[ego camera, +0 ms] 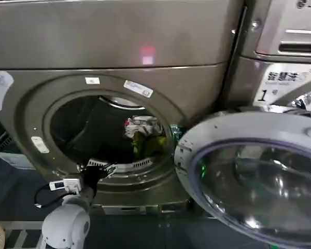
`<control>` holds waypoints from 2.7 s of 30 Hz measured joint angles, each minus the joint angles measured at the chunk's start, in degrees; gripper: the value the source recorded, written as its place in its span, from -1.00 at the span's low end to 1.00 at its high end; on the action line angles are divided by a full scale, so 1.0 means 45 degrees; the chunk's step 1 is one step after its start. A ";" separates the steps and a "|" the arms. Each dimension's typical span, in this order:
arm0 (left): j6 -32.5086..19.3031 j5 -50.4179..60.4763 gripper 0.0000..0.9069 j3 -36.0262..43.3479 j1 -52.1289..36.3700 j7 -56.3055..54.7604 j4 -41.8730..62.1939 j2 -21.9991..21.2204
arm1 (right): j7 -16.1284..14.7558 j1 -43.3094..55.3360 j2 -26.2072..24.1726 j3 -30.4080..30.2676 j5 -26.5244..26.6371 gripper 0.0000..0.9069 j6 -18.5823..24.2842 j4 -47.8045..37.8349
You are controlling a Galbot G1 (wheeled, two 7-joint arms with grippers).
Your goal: Grasp the clothes from the dryer.
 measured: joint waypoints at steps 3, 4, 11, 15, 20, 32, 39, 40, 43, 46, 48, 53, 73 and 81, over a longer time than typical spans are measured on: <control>-0.0001 0.0022 1.00 0.0002 -0.0017 0.0000 0.0018 0.0002 | -0.0013 -0.0013 0.0016 -0.0056 -0.0031 1.00 0.0034 0.0006; 0.0000 0.0022 1.00 0.0002 -0.0026 -0.0001 0.0040 0.0015 | -0.0017 -0.0012 0.0032 -0.0085 -0.0043 1.00 0.0046 0.0031; 0.0000 0.0393 1.00 -0.0116 -0.0353 0.0217 0.0344 0.0036 | -0.0057 0.0018 0.0059 -0.0294 -0.0078 1.00 0.0158 0.0100; 0.0000 0.0983 1.00 -0.0278 -0.0822 0.0673 0.0804 -0.0082 | -0.0088 0.0004 0.0067 -0.0388 -0.0078 1.00 0.0212 0.0155; 0.0000 0.2720 1.00 -0.0361 -0.1784 0.2001 0.1826 -0.0071 | -0.0136 0.0046 0.0042 -0.0594 -0.0095 1.00 0.0239 0.0210; -0.0980 1.2092 1.00 -0.0639 -0.4330 1.0879 0.3965 0.0319 | -0.0182 -0.0153 -0.0084 -0.0849 -0.0141 1.00 0.0390 0.0139; -0.5835 1.5379 1.00 -0.0539 -0.6040 1.4581 0.4731 0.0573 | -0.0182 -0.0042 -0.0014 -0.1105 -0.0313 1.00 0.0449 0.0205; -0.6363 1.5674 1.00 -0.0483 -0.6324 1.5005 0.4862 0.0569 | -0.0182 -0.0059 -0.0024 -0.1099 -0.0320 1.00 0.0461 0.0178; -0.7648 1.6460 1.00 -0.0322 -0.7068 1.5955 0.5297 0.0540 | -0.0182 -0.0073 -0.0065 -0.1092 -0.0344 1.00 0.0481 0.0143; -0.8607 1.7121 1.00 -0.0150 -0.7628 1.6588 0.5747 0.0518 | -0.0182 -0.0019 -0.0064 -0.1140 -0.0386 1.00 0.0492 0.0139; -0.9104 1.7499 1.00 -0.0028 -0.7964 1.6916 0.6079 0.0485 | -0.0190 0.0009 -0.0056 -0.1208 -0.0432 1.00 0.0494 0.0139; -0.9807 1.8044 1.00 0.0160 -0.8486 1.7431 0.6946 0.0395 | -0.0215 0.0031 -0.0082 -0.1297 -0.0557 1.00 0.0543 0.0057; -1.0301 1.8060 1.00 0.0324 -0.8844 1.7982 0.9723 0.0538 | -0.0208 0.0304 -0.0058 -0.1761 -0.0806 1.00 0.0577 0.0212; -1.0290 1.7863 1.00 0.0359 -0.8464 1.7999 1.0298 0.0559 | -0.0192 0.0467 -0.0006 -0.1982 -0.0947 1.00 0.0555 0.0373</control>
